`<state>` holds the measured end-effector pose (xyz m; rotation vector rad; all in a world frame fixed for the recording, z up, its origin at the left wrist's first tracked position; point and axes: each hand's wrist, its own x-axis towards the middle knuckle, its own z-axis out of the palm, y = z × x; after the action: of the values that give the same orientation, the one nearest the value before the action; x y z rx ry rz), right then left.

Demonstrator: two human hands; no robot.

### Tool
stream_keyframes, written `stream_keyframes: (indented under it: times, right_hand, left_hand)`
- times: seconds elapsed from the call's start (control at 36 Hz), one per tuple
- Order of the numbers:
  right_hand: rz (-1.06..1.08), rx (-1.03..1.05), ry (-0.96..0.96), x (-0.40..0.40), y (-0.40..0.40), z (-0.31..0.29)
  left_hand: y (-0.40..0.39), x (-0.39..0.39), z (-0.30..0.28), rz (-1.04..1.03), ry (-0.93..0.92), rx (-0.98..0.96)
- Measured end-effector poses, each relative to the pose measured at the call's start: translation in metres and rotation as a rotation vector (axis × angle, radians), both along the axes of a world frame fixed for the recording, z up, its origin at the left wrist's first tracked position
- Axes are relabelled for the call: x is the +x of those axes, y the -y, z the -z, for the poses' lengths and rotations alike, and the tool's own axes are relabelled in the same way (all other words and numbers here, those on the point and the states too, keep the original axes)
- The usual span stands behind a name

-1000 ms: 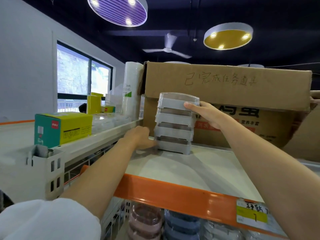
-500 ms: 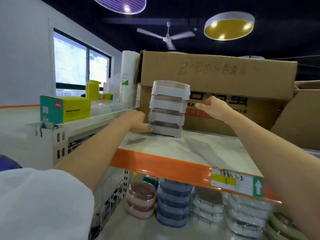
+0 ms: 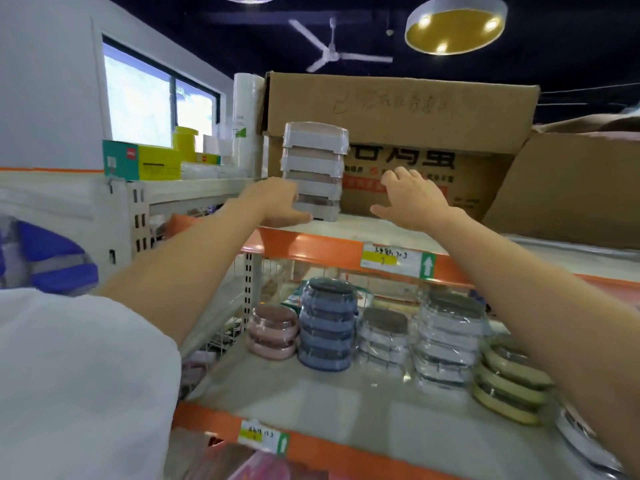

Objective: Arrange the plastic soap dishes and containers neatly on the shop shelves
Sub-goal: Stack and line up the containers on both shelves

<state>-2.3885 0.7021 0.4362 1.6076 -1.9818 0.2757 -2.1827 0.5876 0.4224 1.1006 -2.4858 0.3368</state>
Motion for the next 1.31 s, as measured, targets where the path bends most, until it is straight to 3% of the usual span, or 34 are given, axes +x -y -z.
stream_keyframes:
  times: [0.25, 0.5, 0.83, 0.94, 1.08, 1.31]
  right_hand:
    - [-0.137, -0.059, -0.011, 0.033, -0.061, 0.02]
    - [-0.301, -0.072, -0.037, 0.073, -0.098, 0.079]
    - [-0.184, 0.317, 0.318, 0.074, -0.092, 0.191]
    - [-0.223, 0.295, 0.526, 0.069, -0.078, 0.201]
    - [-0.125, 0.291, 0.634, 0.052, -0.048, 0.215]
    - [-0.113, 0.165, 0.868, 0.027, -0.004, 0.225]
  left_hand:
    - [-0.066, 0.021, 0.02, 0.031, -0.026, -0.082]
    - [-0.11, 0.053, 0.086, 0.052, 0.016, -0.132]
    - [-0.114, 0.061, 0.17, -0.061, 0.118, 0.202]
    - [-0.101, 0.058, 0.186, -0.08, 0.084, 0.297]
    - [-0.084, 0.05, 0.195, -0.068, 0.028, 0.37]
    - [-0.02, 0.028, 0.215, -0.019, 0.099, 0.477]
